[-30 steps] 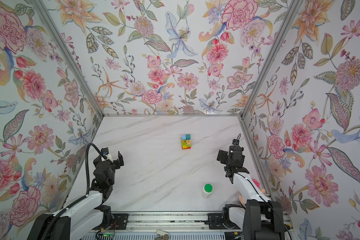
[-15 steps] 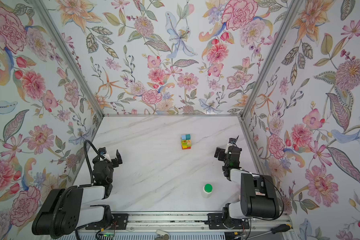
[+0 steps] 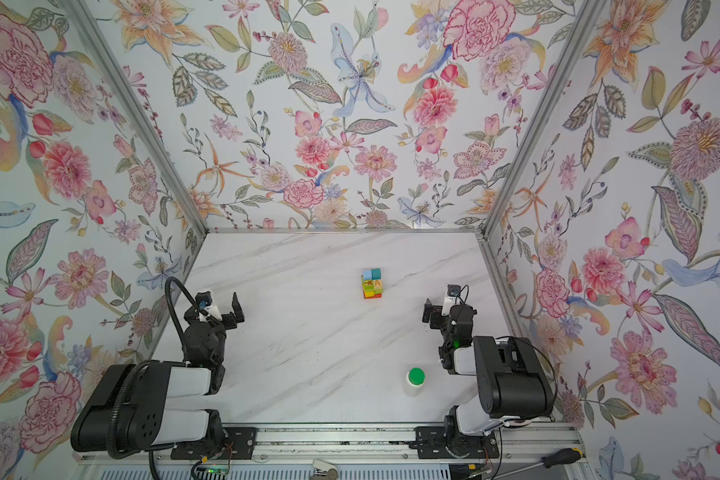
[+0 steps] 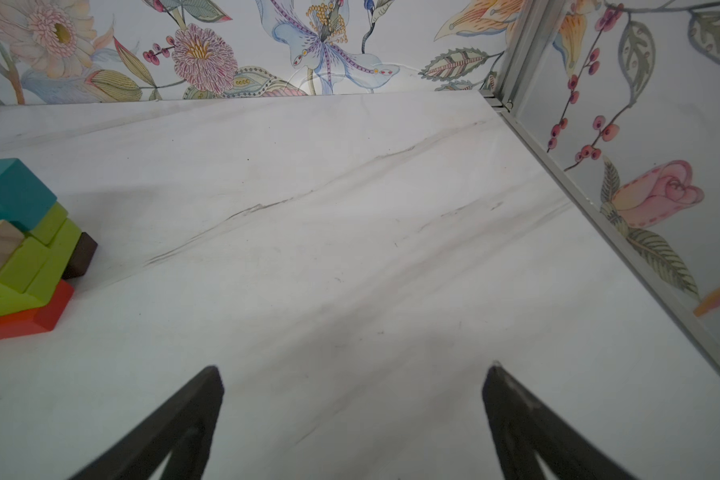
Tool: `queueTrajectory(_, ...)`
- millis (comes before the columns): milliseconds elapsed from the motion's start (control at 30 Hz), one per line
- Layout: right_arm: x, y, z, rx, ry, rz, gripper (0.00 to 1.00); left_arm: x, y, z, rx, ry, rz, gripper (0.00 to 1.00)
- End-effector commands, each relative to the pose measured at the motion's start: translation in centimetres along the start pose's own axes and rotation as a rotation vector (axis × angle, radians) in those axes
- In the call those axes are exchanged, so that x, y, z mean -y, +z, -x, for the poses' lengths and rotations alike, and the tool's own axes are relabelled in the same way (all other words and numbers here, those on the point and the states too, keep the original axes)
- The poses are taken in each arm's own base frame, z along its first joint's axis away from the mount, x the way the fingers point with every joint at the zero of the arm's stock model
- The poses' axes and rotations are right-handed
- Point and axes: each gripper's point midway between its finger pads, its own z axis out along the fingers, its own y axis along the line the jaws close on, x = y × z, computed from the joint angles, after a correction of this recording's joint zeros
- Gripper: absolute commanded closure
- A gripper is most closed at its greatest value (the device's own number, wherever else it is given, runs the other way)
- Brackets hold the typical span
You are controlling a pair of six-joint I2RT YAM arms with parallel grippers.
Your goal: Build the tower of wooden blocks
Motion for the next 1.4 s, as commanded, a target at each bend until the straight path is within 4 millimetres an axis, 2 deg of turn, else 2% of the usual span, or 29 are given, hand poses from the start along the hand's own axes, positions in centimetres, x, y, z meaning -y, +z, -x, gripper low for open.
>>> queueTrajectory(0, 0.0, -0.1, 2.5, 0.100, -0.015, -0.008, 0.01, 0.1, 0.3, 1.3, 0.065, 0.032, -0.003, 0.01)
queueTrajectory(67, 0.0, -0.1, 2.4, 0.100, -0.013, -0.010, 0.01, 0.4, 0.3, 1.1, 0.070, 0.038, -0.011, 0.01)
queueTrajectory(167, 0.0, -0.1, 2.5, 0.101, -0.014, -0.010, 0.01, 1.0, 0.9, 0.1, 0.063, 0.053, -0.033, 0.01)
queueTrajectory(200, 0.0, -0.1, 2.5, 0.101, -0.014, -0.011, 0.01, 1.7, 1.4, -0.8, 0.010, 0.075, -0.061, 0.01)
queueTrajectory(267, 0.0, -0.1, 2.5, 0.100, -0.015, -0.010, 0.01, 2.0, 2.0, 0.1, 0.008, 0.084, -0.054, 0.01)
queueTrajectory(333, -0.1, -0.1, 2.4, 0.098, -0.016, -0.009, 0.01, 1.8, 1.7, 1.0, 0.065, 0.077, -0.048, 0.01)
queueTrajectory(400, 0.0, -0.1, 2.5, 0.100, -0.017, -0.012, 0.01, 1.9, 2.0, 0.3, 0.027, 0.086, -0.045, 0.01)
queueTrajectory(600, -0.2, -0.1, 2.6, 0.105, -0.042, -0.043, 0.01, 1.6, 1.9, 0.6, 0.030, 0.112, 0.039, 0.01)
queueTrajectory(1367, -0.2, 0.0, 2.5, 0.100, -0.036, -0.031, 0.01, 1.9, 1.8, 0.7, 0.035, 0.122, 0.028, 0.01)
